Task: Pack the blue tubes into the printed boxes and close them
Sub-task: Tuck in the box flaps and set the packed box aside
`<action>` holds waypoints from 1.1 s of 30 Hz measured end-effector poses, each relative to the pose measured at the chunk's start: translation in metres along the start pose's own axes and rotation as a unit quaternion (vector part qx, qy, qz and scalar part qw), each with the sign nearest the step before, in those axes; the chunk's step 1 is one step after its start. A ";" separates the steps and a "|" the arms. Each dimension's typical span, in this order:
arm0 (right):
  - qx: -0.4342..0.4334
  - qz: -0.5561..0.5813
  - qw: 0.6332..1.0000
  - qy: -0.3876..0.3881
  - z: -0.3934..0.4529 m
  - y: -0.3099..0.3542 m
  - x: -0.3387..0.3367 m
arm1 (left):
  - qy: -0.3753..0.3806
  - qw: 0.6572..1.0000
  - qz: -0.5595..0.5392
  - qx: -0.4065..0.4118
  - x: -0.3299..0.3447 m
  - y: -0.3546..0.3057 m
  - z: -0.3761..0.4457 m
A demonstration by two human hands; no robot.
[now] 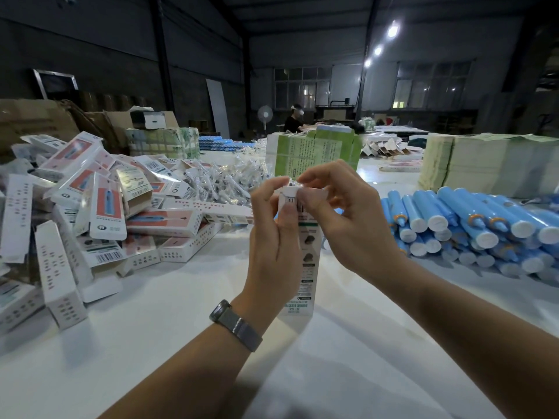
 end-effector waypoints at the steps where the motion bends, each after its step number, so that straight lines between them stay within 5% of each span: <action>1: 0.000 0.000 1.000 0.004 0.001 0.001 0.000 | 0.000 1.000 0.000 -0.001 0.000 0.001 0.000; 18: 0.046 -0.001 0.996 0.072 0.014 0.001 -0.002 | 0.016 0.999 -0.038 -0.001 0.002 0.002 -0.001; 33: 0.029 0.049 0.998 -0.005 0.001 -0.006 -0.009 | 0.005 1.000 -0.026 -0.012 -0.001 0.000 0.001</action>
Point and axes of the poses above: each hand's wrist, its own z-axis towards the middle knuckle, its own x-axis out of the palm, y = z × x, the point moved 7 cm from there along z, towards the middle knuckle, and after that the axes turned 5 degrees about -z, right-handed, at the moved point
